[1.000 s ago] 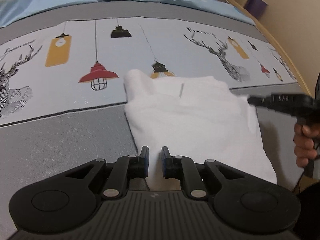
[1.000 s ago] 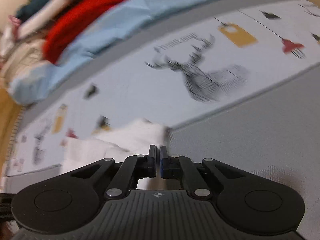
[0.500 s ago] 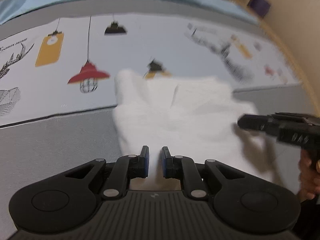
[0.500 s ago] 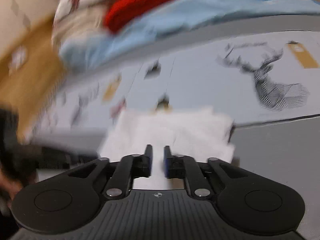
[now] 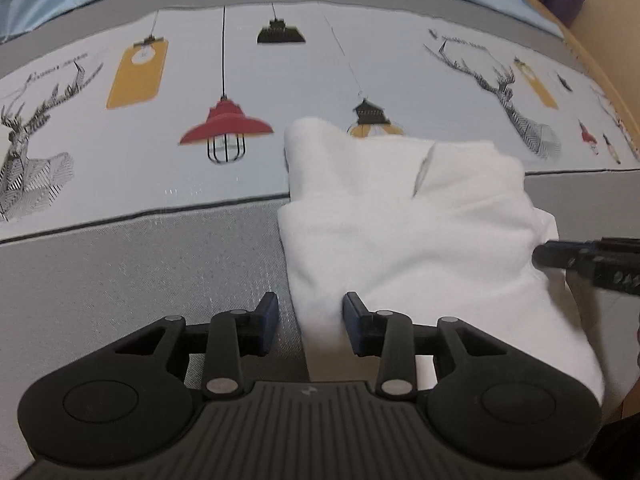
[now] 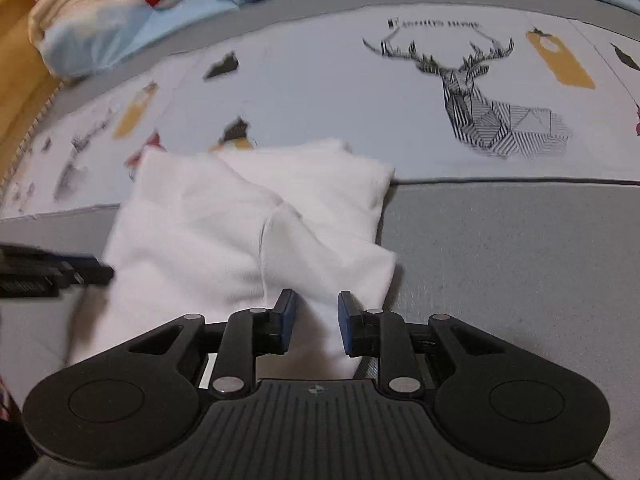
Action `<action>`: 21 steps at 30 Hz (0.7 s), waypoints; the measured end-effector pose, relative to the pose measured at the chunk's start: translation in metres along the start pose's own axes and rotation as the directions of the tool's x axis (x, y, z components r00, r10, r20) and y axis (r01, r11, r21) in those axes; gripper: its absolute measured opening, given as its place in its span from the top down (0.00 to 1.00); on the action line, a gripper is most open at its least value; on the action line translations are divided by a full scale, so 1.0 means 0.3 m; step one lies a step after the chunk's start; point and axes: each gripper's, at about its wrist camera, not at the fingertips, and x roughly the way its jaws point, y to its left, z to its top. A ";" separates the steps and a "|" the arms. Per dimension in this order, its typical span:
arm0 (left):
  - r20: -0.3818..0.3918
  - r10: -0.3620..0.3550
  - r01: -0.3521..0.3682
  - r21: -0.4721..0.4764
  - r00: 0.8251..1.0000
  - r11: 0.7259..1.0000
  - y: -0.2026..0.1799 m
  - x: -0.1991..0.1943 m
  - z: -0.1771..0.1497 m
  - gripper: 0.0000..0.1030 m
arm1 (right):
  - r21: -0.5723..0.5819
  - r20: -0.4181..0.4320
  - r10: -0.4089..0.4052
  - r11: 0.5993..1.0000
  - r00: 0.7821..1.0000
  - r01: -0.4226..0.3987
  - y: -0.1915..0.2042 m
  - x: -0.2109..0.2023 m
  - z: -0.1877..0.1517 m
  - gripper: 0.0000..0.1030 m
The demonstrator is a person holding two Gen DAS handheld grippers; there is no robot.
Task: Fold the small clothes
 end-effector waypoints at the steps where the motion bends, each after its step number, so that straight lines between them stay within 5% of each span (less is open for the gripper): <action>1: 0.015 -0.007 0.007 0.002 1.000 1.000 0.004 -0.018 -0.003 0.60 | 0.004 0.037 0.019 1.000 0.999 -0.020 -0.003 -0.033 0.004 0.76; 5: 0.061 -0.151 0.148 0.054 0.987 0.988 -0.002 -0.097 -0.022 0.60 | -0.034 0.094 0.137 0.990 0.986 -0.135 -0.015 -0.134 -0.004 0.74; 7: -0.003 -0.178 0.177 0.131 0.984 0.976 -0.030 -0.084 -0.052 0.60 | -0.060 0.008 0.157 0.986 0.988 -0.156 -0.018 -0.120 -0.030 0.68; 10: -0.151 -0.078 0.115 0.255 0.985 0.960 -0.073 -0.007 -0.123 0.49 | -0.168 -0.189 0.060 0.982 0.980 -0.092 0.001 -0.044 -0.108 0.59; 11: -0.152 -0.068 0.105 0.244 0.986 0.964 -0.068 -0.005 -0.124 0.48 | -0.178 -0.177 0.048 0.981 0.983 -0.080 0.001 -0.050 -0.112 0.46; 14: -0.111 -0.124 0.134 0.088 0.986 0.987 -0.009 -0.028 -0.083 0.46 | -0.080 -0.114 0.065 0.994 0.991 -0.075 -0.046 -0.088 -0.087 0.45; 17: -0.070 -0.149 0.148 -0.028 0.986 0.989 0.031 -0.028 -0.054 0.34 | 0.024 -0.040 0.057 0.998 0.998 -0.056 -0.103 -0.106 -0.062 0.36; 21: -0.092 -0.192 0.179 -0.134 0.977 0.975 0.045 0.027 -0.032 0.30 | 0.152 -0.088 0.088 0.986 0.992 -0.074 -0.142 -0.038 -0.055 0.35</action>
